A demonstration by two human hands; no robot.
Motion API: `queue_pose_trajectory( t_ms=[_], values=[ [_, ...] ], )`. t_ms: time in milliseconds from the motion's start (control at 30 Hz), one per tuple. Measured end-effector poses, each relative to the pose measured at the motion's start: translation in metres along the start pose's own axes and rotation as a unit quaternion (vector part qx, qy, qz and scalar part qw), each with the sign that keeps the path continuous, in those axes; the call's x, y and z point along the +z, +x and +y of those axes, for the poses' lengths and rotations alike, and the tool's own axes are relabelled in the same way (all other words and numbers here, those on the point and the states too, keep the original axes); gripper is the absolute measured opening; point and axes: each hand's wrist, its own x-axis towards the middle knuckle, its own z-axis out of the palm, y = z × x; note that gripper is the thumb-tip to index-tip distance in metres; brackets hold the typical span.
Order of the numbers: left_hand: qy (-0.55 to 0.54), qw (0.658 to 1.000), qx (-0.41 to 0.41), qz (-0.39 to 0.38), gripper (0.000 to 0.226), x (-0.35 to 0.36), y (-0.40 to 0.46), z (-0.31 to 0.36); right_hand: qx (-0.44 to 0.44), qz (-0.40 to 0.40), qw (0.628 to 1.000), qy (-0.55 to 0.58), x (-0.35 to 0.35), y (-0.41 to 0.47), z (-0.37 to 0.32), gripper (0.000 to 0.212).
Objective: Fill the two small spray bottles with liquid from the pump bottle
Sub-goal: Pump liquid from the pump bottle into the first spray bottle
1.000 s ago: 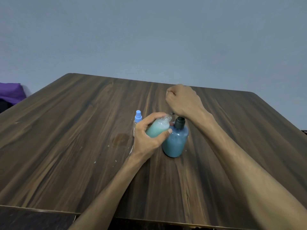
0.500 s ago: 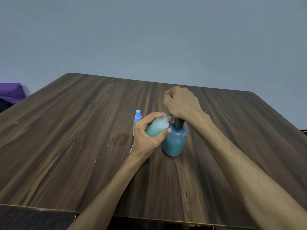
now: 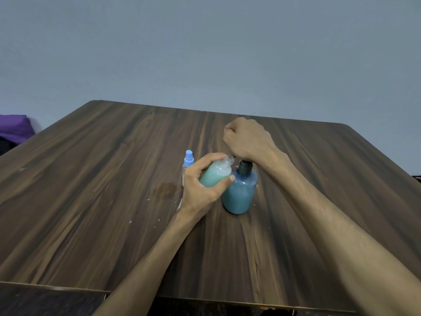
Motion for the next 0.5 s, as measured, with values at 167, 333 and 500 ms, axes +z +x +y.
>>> queue_pose_trajectory(
  t_ms=[167, 333, 500],
  values=[
    [-0.01, 1.0, 0.001, -0.001, 0.041, 0.0008, 0.0012, 0.002, 0.007, 0.005, 1.0, 0.014, 0.0061, 0.0, 0.0057, 0.022],
    [-0.009, 1.0, 0.004, -0.001, 0.041, 0.0, -0.0004, -0.0002, -0.005, 0.024, 1.0, 0.013, 0.0008, 0.0002, 0.0036, 0.025],
    [-0.005, 1.0, 0.004, 0.002, 0.044, -0.0002, 0.0001, 0.0025, 0.009, 0.003, 1.0, 0.007, 0.0072, -0.0021, 0.0031, 0.026]
  ],
)
